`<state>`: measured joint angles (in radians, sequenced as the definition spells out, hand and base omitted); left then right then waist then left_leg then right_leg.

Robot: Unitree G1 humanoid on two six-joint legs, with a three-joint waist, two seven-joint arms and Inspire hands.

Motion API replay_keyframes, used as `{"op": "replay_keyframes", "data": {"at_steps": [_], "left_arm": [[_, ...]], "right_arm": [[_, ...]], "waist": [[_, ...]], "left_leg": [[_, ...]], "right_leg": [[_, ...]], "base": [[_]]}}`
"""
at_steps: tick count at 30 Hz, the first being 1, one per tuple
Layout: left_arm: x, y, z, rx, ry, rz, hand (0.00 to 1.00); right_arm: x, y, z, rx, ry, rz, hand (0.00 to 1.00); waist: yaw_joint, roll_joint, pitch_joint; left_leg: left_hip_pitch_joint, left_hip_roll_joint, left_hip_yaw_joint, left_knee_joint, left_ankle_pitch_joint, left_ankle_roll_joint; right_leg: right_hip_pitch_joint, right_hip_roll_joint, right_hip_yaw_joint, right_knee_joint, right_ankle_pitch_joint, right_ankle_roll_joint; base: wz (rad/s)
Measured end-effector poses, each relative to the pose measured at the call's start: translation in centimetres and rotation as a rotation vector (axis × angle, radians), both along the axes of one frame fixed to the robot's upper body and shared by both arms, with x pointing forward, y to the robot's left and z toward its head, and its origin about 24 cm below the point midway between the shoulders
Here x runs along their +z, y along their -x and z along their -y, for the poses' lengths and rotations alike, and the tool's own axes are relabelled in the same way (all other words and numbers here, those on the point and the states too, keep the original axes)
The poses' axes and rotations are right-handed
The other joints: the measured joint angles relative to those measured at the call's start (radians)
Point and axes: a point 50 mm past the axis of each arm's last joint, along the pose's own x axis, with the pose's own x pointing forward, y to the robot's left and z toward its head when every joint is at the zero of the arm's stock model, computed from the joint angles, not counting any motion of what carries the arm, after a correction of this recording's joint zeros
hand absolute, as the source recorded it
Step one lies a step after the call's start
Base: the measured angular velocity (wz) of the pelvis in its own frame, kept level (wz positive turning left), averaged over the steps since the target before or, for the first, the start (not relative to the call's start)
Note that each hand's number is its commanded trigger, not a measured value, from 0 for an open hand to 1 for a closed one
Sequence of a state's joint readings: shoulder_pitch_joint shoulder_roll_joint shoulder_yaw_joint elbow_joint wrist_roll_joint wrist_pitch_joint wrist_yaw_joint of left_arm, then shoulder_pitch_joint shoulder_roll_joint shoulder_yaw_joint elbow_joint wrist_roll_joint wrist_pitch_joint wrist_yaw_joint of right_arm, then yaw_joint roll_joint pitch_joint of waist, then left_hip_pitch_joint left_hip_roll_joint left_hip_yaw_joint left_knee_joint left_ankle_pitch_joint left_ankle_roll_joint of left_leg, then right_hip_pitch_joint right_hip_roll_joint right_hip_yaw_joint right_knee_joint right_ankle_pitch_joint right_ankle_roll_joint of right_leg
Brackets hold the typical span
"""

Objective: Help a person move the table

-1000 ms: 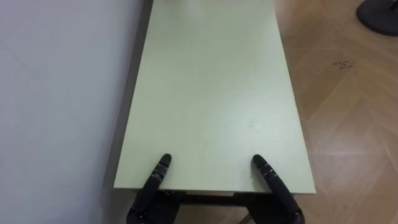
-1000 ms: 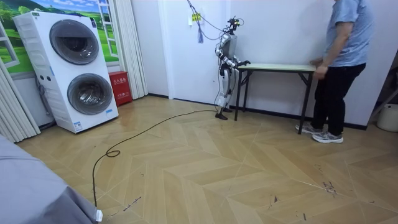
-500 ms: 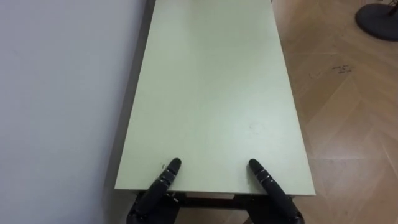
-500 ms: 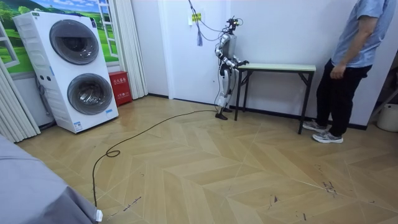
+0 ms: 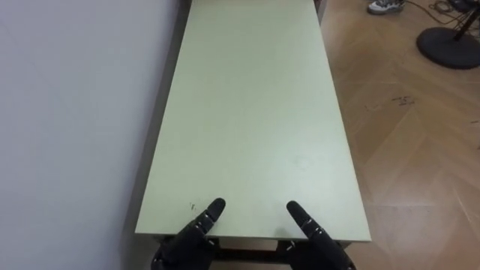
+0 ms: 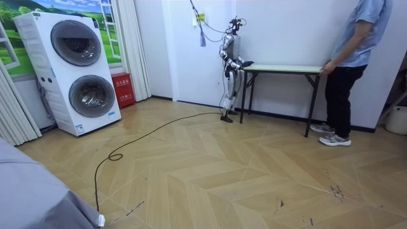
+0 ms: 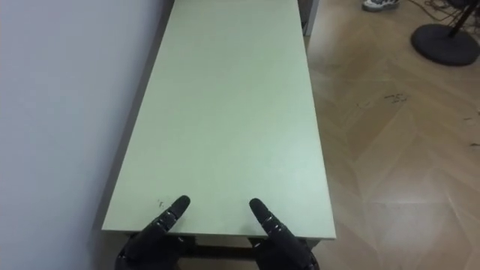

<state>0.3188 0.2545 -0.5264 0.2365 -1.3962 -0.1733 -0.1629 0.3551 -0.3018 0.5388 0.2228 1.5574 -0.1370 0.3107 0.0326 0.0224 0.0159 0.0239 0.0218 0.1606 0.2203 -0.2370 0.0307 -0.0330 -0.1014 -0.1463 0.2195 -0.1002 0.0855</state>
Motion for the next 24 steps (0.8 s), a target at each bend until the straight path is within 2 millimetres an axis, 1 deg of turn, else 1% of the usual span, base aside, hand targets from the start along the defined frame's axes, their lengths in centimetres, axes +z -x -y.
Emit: {"op": "replay_keyframes", "data": {"at_steps": [2,6,10,14,18,19,20,24], "left_arm": [[-0.1,0.1,0.1,-0.033,-0.031,0.009,0.00],[-0.5,0.3,-0.1,-0.078,-0.072,0.014,0.00],[-1.5,0.7,-0.8,-0.107,-0.122,-0.008,0.00],[-2.4,1.4,-0.9,-0.134,-0.116,-0.042,0.00],[-2.9,2.0,-1.2,-0.152,-0.107,-0.059,0.00],[-3.0,2.0,-1.2,-0.155,-0.108,-0.059,0.00],[-3.2,2.0,-1.3,-0.165,-0.112,-0.061,0.00],[-3.8,2.2,-1.7,-0.188,-0.112,-0.074,0.00]], "right_arm": [[0.0,0.0,-0.1,0.007,-0.004,0.004,0.00],[-0.4,0.2,0.2,0.052,0.049,0.030,0.00],[-0.8,0.2,0.2,0.107,0.065,0.050,0.00],[-1.6,0.0,0.6,0.175,0.119,0.054,0.00],[-1.6,-0.2,0.8,0.170,0.124,0.052,0.00],[-1.7,-0.2,0.9,0.168,0.127,0.051,0.00],[-1.9,-0.1,1.1,0.171,0.137,0.047,0.00],[-2.5,0.4,1.6,0.173,0.153,0.016,0.00]], "waist": [[0.000,0.000,0.0002],[0.000,-0.003,0.0017],[-0.004,-0.009,0.0044],[-0.012,-0.011,0.0030],[-0.030,-0.009,0.0012],[-0.031,-0.009,0.0013],[-0.030,-0.008,-0.0014],[-0.029,-0.007,-0.0029]], "left_leg": [[0.001,0.000,0.000,-0.001,0.001,-0.001],[0.008,0.000,0.000,-0.004,0.001,-0.001],[0.016,0.000,-0.002,-0.009,0.001,-0.001],[0.014,-0.001,-0.010,-0.008,0.001,-0.001],[0.017,-0.002,-0.023,-0.010,0.001,-0.001],[0.019,-0.002,-0.024,-0.011,0.001,-0.001],[0.025,-0.002,-0.025,-0.014,0.001,-0.001],[0.034,-0.002,-0.027,-0.017,0.001,-0.002]], "right_leg": [[0.000,0.000,0.000,0.000,0.000,0.000],[0.006,0.000,-0.007,0.000,0.000,0.000],[0.013,0.001,-0.008,-0.003,0.000,0.000],[0.021,0.001,-0.009,-0.016,0.001,-0.001],[0.030,0.002,-0.011,-0.018,0.001,-0.001],[0.032,0.002,-0.012,-0.019,0.001,-0.001],[0.038,0.003,-0.012,-0.021,0.001,-0.001],[0.056,0.003,-0.020,-0.035,0.001,-0.001]], "base": [[0.00],[0.00],[0.01],[0.06],[0.08],[0.06],[0.07],[0.03]]}}
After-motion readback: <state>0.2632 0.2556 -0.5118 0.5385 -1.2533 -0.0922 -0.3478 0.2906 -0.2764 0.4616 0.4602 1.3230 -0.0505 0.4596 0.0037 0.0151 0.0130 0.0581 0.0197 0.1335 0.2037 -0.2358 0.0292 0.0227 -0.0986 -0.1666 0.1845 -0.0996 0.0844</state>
